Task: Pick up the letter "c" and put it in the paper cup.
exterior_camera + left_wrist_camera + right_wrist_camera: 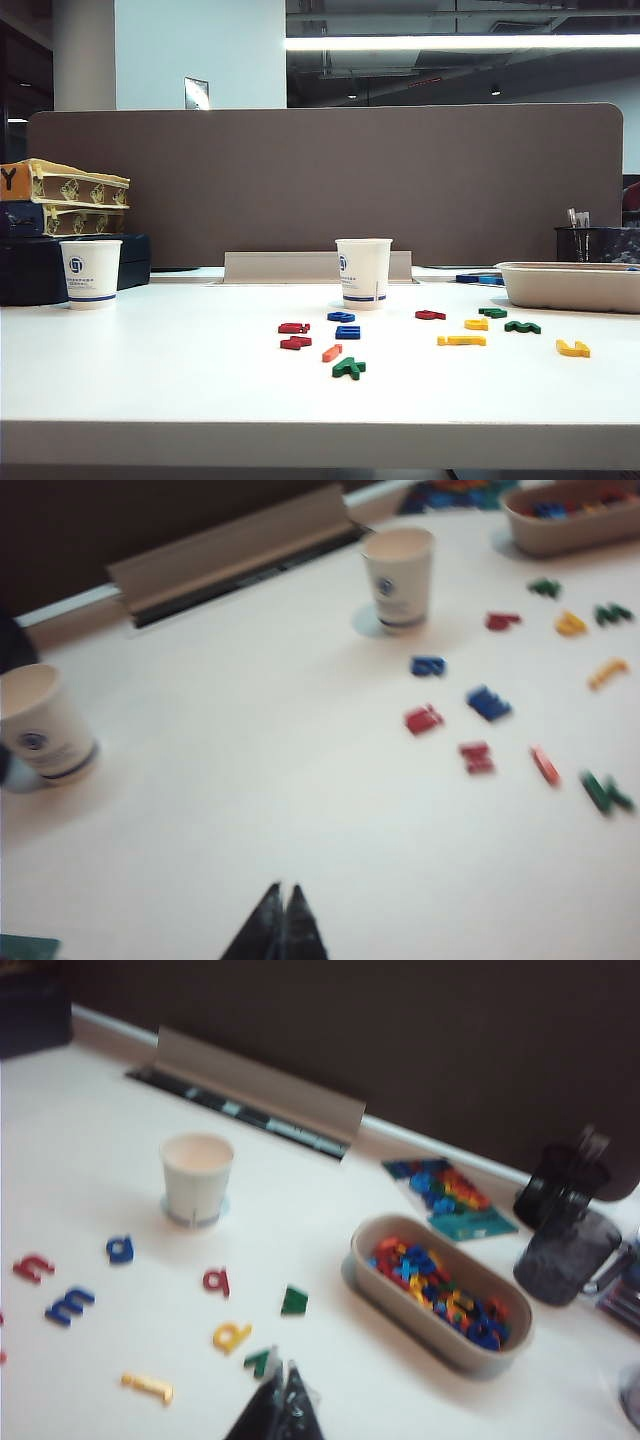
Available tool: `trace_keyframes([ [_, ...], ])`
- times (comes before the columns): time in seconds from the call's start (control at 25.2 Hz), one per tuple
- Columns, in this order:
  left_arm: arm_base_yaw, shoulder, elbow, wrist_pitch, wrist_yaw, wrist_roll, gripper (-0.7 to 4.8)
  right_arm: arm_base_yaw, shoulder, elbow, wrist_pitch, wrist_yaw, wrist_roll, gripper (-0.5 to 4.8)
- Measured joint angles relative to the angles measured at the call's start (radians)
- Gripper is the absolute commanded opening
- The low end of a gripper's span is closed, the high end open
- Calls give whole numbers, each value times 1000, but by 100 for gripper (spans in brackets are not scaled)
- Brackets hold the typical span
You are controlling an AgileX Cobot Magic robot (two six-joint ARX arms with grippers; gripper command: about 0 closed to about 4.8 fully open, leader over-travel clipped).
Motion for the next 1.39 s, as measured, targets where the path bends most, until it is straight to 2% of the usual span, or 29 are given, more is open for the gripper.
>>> trace_keyframes([
  [0.2,0,-1,-14,164,-154,-98,-6,0,0,-79,130,0,2,0],
  [0.52,0,-1,-15,212,-171,-113,-6,0,-3,-163,226,26,27,-1],
  [0.59,0,-1,-15,212,-179,-144,-6,0,-10,-172,227,41,27,-1],
  [0.71,0,-1,-17,214,-217,-199,-6,0,-72,-198,219,50,27,-1],
  [0.95,0,-2,-31,208,-220,-199,-6,0,-199,-214,140,90,27,-1],
  [1.23,0,-12,-30,205,-239,-202,-6,0,-354,-218,-38,111,27,-1],
  [1.39,0,-19,-31,170,-240,-202,-6,-2,-353,-236,-1,138,73,-1],
])
